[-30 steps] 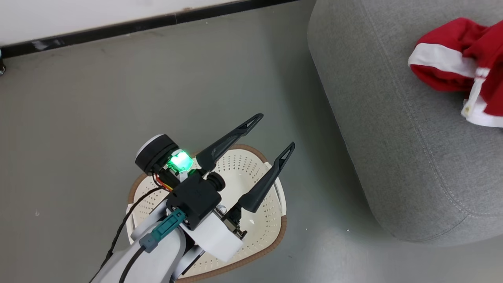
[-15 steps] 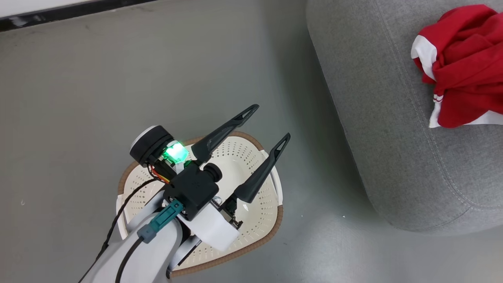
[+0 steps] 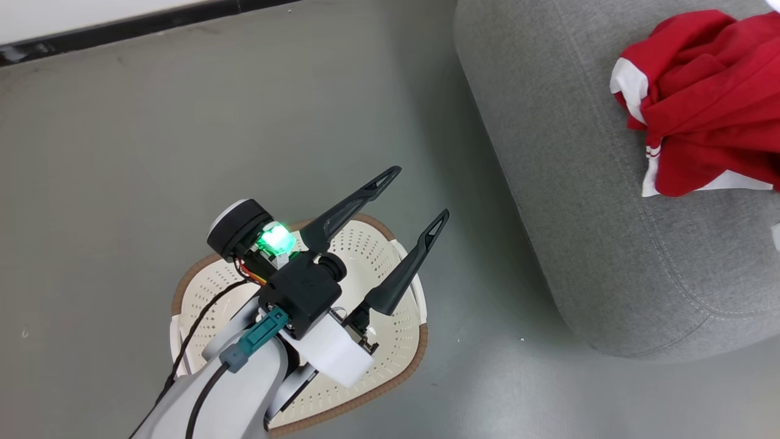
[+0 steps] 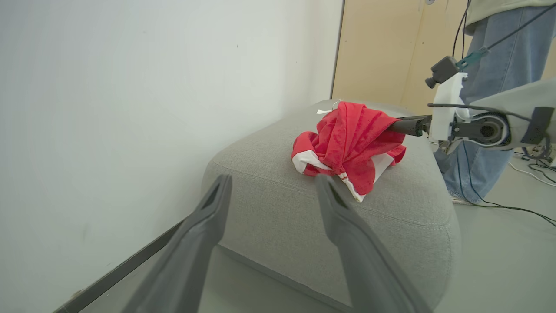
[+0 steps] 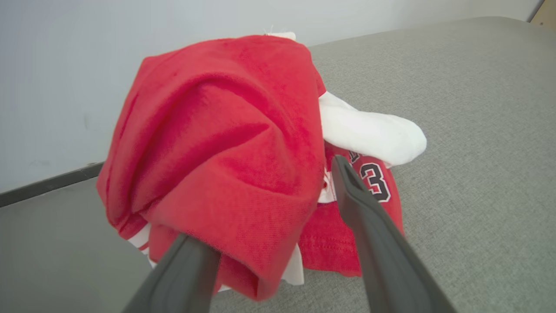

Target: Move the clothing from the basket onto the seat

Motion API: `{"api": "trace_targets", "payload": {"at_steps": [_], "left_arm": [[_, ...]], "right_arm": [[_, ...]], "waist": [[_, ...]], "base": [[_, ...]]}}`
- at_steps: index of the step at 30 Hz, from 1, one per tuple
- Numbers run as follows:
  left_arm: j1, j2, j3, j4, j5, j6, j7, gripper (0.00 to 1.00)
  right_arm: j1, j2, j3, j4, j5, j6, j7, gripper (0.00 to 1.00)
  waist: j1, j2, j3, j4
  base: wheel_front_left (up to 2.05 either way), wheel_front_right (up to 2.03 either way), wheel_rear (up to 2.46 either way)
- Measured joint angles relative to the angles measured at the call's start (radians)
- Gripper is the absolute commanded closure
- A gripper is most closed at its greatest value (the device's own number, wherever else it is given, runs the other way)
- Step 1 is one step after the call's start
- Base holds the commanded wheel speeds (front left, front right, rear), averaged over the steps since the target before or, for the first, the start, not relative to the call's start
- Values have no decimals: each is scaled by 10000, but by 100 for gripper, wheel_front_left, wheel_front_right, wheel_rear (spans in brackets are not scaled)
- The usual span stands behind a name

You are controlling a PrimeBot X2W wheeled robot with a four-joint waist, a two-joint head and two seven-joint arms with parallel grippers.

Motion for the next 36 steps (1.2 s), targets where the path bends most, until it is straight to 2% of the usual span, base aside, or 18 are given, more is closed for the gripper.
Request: {"api": "trace_targets", "payload": {"at_steps": [16, 23, 36], "left_arm": [[2, -17, 42, 474, -142, -10, -173, 0], [106, 65, 351, 742, -274, 12, -215, 0], [993, 142, 1327, 922, -479, 662, -217, 0]], "right_arm": [[1072, -148, 769, -855, 2, 0, -107, 0], [1538, -307, 888, -1452, -12, 0, -261, 0], [1629, -443, 736, -2564, -316, 0, -368, 0]], "waist": [[0, -1, -631, -414], [0, 0, -1017, -585], [0, 0, -1837, -485]], "base": [[0, 0, 0], [0, 0, 0], [0, 0, 0]]}}
